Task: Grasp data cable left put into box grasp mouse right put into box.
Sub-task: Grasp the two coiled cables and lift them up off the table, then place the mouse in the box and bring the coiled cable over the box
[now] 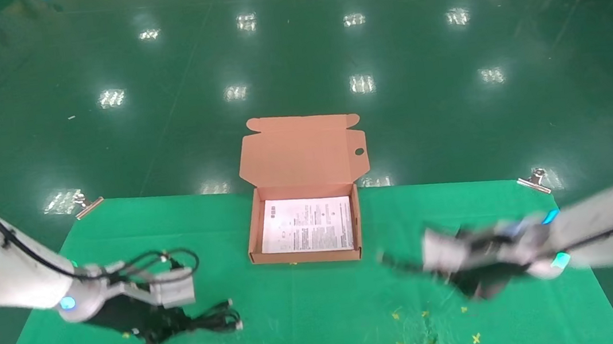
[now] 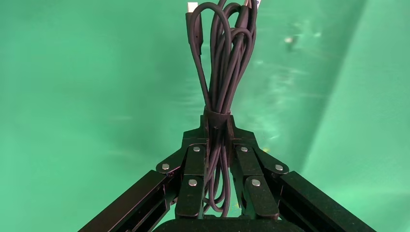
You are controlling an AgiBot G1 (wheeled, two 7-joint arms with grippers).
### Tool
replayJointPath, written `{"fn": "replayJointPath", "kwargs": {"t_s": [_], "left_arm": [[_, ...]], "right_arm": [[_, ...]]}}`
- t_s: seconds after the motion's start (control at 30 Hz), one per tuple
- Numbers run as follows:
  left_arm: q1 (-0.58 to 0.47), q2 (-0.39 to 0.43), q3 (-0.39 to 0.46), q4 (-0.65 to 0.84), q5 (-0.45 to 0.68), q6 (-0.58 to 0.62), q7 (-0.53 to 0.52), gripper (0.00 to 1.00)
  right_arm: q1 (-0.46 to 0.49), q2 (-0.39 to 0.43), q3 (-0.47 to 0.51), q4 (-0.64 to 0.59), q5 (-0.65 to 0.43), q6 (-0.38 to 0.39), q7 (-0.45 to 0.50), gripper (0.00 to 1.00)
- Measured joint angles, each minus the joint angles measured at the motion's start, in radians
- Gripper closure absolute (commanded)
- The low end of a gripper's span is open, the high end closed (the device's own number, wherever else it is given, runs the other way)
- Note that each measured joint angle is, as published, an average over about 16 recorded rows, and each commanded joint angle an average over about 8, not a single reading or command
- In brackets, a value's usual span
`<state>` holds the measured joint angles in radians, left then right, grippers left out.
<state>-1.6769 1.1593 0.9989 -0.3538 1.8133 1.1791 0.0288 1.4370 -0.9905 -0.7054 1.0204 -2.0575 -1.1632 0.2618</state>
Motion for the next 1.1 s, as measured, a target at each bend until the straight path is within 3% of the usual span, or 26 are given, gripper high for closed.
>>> {"fn": "replayJointPath", "kwargs": {"t_s": [0.2, 0.4, 0.77, 1.1], "left_arm": [[-0.091, -0.026, 0.014, -0.136, 0.068, -0.042, -0.051, 1.0], [-0.164, -0.032, 0.02, -0.271, 0.145, -0.129, -0.14, 1.0], [-0.238, 0.011, 0.0, -0.341, 0.227, -0.271, -0.283, 1.0], [-0.274, 0.039, 0.0, -0.315, 0.259, -0.296, -0.323, 1.0]], "right_arm": [[0.122, 0.004, 0.064, 0.025, 0.012, 0.048, 0.052, 1.0], [0.246, -0.072, 0.11, -0.017, 0.039, 0.124, 0.05, 1.0], [0.411, -0.276, 0.141, -0.219, 0.109, 0.256, -0.077, 1.0], [0.444, -0.354, 0.119, -0.32, 0.134, 0.287, -0.178, 1.0]]}}
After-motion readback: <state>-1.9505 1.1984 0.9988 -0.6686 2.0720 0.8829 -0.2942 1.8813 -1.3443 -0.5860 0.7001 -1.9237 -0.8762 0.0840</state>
